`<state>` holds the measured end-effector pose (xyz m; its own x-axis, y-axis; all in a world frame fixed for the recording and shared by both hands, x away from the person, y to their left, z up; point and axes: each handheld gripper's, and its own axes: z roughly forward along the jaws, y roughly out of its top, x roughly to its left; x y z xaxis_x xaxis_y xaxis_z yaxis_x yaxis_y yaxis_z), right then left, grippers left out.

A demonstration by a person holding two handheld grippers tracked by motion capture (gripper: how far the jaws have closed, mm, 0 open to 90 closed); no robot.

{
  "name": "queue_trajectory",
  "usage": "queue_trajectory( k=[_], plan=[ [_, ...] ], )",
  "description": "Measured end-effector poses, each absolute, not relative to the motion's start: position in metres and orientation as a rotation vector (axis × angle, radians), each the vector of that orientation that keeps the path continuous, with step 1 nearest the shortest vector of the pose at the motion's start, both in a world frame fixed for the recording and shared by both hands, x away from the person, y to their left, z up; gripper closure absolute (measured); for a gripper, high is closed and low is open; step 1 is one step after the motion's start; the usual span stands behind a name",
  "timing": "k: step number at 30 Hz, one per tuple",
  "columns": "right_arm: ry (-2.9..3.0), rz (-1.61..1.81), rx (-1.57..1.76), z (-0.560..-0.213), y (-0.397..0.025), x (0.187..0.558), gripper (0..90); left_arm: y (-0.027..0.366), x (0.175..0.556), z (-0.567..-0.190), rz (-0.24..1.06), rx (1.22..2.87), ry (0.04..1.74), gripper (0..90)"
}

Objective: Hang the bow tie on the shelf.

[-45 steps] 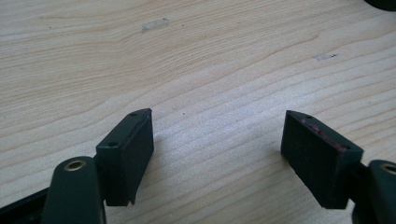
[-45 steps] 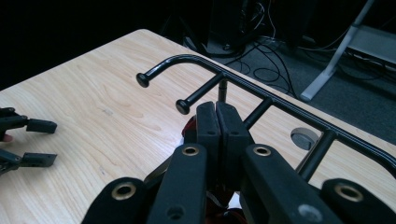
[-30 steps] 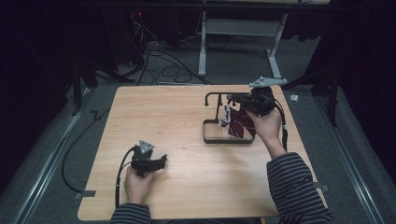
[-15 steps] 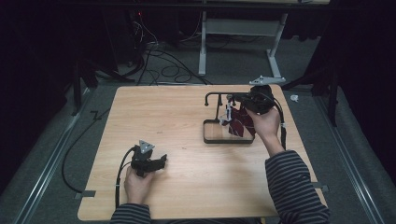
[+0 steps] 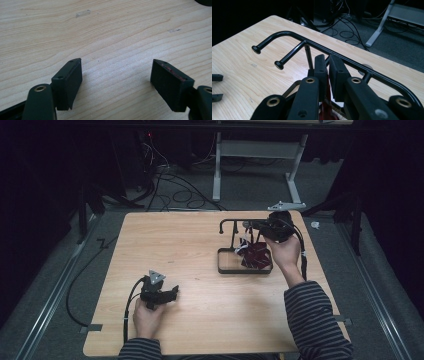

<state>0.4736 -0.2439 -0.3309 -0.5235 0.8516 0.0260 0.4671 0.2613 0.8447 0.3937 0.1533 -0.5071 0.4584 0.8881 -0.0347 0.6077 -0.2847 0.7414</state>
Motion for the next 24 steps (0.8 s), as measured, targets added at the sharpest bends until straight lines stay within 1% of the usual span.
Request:
queue_trajectory(
  k=[7,17,24],
  plan=[
    [2.099,1.178,1.193,-0.329,-0.245,0.471,86.2,0.153,0.394,-0.507,0.511,2.008,1.244,26.1],
    [2.108,1.189,1.18,-0.326,-0.247,0.466,82.0,0.153,0.394,-0.507,0.511,2.008,1.244,26.1],
    [2.117,1.188,1.18,-0.329,-0.252,0.463,81.6,0.153,0.394,-0.507,0.512,2.009,1.244,26.1]
  ],
)
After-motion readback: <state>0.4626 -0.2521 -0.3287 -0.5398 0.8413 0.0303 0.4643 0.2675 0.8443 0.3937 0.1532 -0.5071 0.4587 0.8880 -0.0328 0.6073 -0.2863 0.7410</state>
